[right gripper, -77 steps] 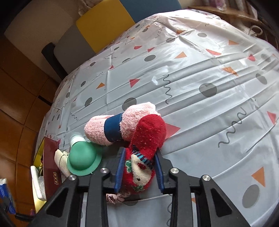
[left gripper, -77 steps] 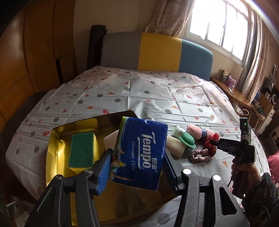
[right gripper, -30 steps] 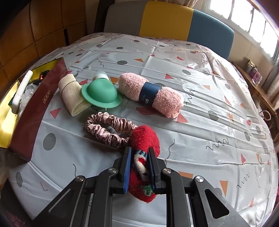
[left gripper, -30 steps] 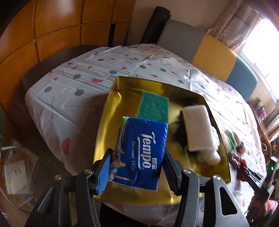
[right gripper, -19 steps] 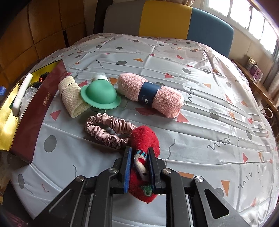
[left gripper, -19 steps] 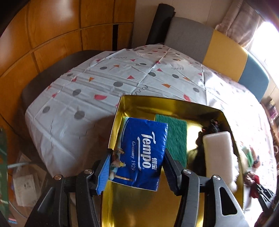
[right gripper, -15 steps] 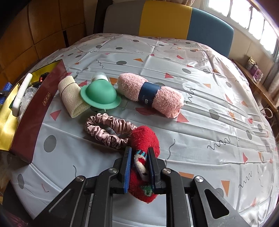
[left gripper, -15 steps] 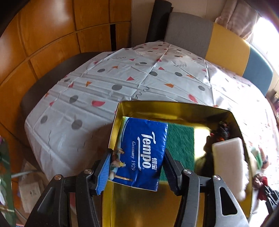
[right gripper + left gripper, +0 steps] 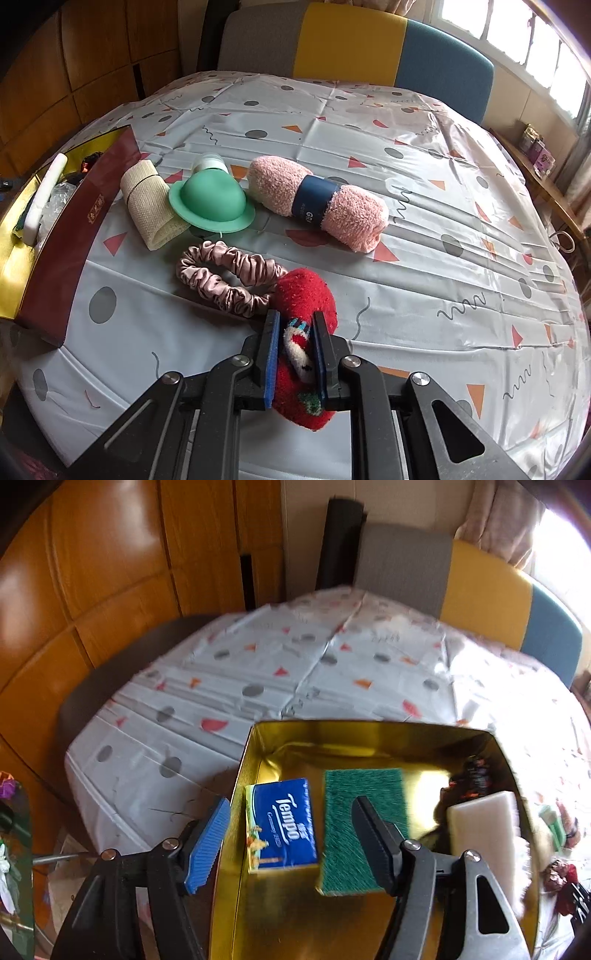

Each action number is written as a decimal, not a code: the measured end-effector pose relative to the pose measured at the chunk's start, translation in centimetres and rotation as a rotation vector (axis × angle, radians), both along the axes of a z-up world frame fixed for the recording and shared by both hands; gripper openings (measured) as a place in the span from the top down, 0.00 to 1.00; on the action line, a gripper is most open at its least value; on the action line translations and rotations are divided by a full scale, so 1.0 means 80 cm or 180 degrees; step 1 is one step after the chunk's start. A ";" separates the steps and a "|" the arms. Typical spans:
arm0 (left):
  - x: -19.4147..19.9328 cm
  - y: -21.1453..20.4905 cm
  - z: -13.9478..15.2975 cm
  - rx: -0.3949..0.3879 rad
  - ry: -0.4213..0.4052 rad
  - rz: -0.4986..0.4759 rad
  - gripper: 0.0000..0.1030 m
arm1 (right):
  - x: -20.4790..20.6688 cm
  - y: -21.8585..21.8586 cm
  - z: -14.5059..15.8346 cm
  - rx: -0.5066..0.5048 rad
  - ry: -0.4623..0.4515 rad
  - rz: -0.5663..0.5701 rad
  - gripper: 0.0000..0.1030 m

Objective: Organize soft objects
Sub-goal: 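Lower the tissue pack into the tray and open the left tool, then carry the red stocking over the gold tray with the right tool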

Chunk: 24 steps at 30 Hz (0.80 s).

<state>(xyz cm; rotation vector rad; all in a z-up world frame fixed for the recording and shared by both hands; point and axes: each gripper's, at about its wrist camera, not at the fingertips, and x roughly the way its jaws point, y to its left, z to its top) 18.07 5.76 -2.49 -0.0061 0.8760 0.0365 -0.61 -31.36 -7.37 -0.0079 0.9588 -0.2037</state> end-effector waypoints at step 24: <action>-0.144 -0.038 0.023 -0.0272 -0.0104 -0.0430 0.33 | -0.004 0.053 0.031 -0.0264 -0.0220 0.0242 0.89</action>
